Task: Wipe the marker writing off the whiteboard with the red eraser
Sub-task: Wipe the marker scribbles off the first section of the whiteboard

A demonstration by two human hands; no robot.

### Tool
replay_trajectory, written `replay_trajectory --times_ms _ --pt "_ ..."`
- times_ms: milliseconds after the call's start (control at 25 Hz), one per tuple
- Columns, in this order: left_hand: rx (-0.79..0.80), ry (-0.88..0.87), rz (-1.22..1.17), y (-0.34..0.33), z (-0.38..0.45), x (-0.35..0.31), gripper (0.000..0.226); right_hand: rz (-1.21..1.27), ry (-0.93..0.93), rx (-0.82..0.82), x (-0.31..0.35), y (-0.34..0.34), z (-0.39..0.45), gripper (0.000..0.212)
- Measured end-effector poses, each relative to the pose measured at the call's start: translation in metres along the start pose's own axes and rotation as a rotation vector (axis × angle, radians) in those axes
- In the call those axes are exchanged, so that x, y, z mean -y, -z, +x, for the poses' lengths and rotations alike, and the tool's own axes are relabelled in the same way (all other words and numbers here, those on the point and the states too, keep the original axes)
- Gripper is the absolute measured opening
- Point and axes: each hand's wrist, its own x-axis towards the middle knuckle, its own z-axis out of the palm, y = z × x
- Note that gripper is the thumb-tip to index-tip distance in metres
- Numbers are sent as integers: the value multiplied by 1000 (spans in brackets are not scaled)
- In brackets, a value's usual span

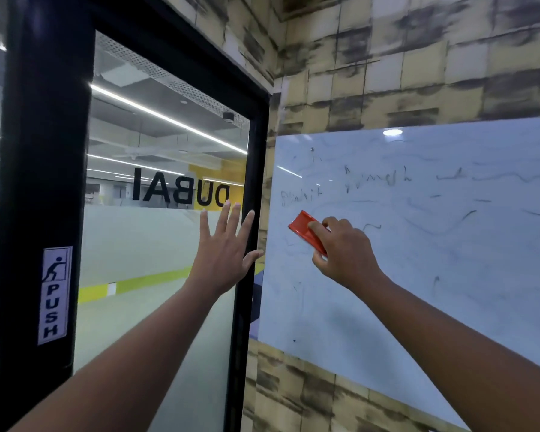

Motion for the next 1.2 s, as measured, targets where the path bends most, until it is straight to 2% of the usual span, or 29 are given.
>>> replay_trajectory --times_ms 200,520,720,960,1200 --pt "-112 -38 0 -80 75 61 89 -26 -15 -34 16 -80 77 52" --pt "-133 -25 -70 -237 155 110 90 -81 23 -119 22 -193 172 57" --pt "-153 -17 -125 -308 211 109 89 -132 -6 -153 -7 -254 217 45" --pt "-179 22 -112 -385 279 86 89 -189 23 -217 -50 -329 266 46" --pt "-255 -2 -133 -440 360 63 78 -196 13 -302 -95 -396 314 47"
